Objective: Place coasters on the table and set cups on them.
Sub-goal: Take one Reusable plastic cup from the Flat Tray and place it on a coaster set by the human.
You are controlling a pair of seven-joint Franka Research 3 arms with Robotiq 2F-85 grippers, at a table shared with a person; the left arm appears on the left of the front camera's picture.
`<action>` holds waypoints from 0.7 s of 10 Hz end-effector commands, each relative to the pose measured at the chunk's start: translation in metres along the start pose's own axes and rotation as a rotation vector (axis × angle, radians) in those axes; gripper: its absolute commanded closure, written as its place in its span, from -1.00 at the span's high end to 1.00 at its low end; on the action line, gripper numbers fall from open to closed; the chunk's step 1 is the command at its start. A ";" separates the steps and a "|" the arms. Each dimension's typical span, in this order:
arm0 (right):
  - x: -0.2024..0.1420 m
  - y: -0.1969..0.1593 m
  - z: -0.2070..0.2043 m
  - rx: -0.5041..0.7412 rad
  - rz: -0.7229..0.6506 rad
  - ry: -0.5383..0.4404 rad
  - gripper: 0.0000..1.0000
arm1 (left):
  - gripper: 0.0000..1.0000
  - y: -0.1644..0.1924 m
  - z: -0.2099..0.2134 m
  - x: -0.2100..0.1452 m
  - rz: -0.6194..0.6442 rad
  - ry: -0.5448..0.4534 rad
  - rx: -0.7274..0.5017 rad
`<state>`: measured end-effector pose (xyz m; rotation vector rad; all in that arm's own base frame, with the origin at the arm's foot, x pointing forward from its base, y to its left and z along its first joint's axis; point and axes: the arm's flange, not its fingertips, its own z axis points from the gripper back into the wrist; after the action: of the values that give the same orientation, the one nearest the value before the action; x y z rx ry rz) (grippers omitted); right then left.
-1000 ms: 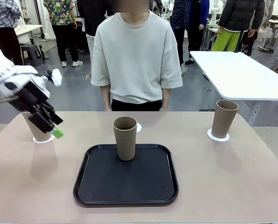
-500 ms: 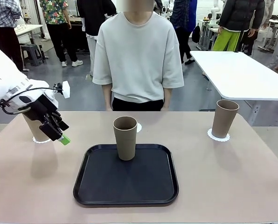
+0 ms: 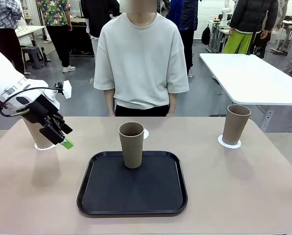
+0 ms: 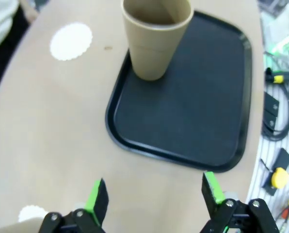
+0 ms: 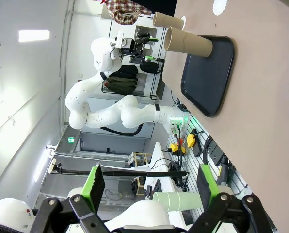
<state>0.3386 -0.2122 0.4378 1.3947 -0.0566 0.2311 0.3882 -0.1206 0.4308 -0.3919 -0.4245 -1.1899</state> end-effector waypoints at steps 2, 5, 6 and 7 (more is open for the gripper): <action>-0.001 0.002 0.000 0.006 0.000 0.002 1.00 | 1.00 0.035 -0.036 0.021 -0.174 -0.138 0.054; -0.001 0.002 0.000 0.006 0.000 0.002 1.00 | 1.00 0.061 -0.056 0.038 -0.377 -0.379 -0.039; -0.001 0.002 0.000 0.006 0.000 0.002 1.00 | 1.00 0.063 -0.062 0.040 -0.399 -0.438 -0.054; -0.001 0.002 0.000 0.006 0.000 0.002 1.00 | 1.00 0.060 -0.068 0.038 -0.370 -0.496 -0.104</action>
<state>0.3386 -0.2122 0.4378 1.3950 -0.0564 0.2312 0.4624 -0.1725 0.4060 -0.6086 -0.8903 -1.4797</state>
